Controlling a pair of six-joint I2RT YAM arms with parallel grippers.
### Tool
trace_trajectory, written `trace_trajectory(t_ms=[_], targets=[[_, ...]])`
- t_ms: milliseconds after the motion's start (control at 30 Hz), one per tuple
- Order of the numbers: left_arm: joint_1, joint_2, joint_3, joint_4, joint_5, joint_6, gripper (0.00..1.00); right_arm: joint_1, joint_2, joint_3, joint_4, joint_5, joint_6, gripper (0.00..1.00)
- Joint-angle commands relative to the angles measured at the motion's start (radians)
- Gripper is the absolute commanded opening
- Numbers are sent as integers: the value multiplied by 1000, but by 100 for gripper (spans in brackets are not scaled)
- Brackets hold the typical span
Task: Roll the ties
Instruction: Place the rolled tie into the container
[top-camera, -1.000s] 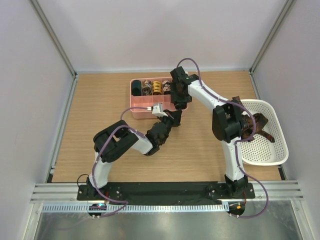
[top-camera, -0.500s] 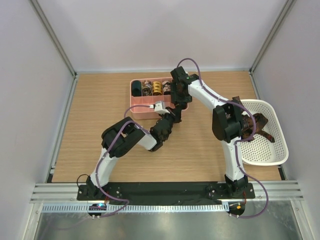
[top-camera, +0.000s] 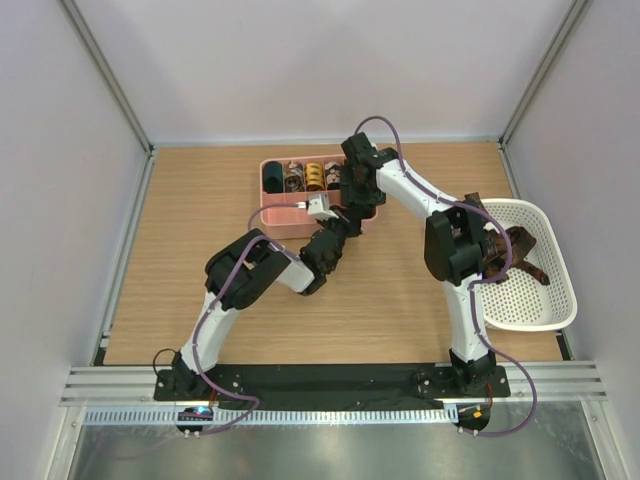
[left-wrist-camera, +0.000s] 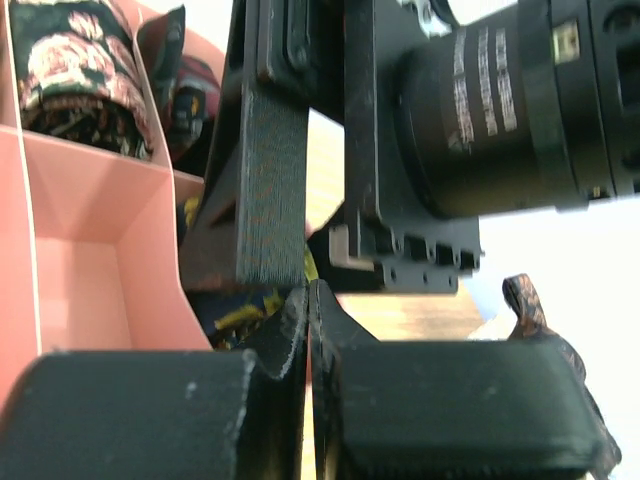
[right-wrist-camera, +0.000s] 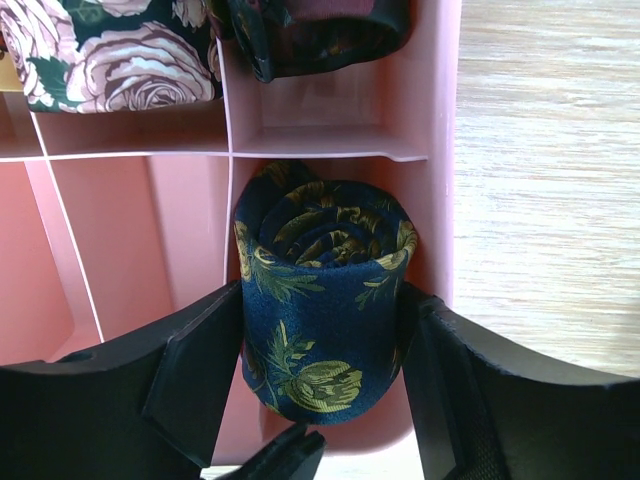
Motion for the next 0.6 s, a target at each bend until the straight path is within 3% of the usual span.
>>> trace_trajectory(t_ms=[0,367,567], targets=[[16,24,36,247,-9,43,0,-8,27,-13,-122,-54,1,78],[29,82,84,239,-33,78,0,-7,23,0,-131,-49,7,79],[29,81,87,80,-131,47,0,-5,-3,6,-136,-40,10,80]])
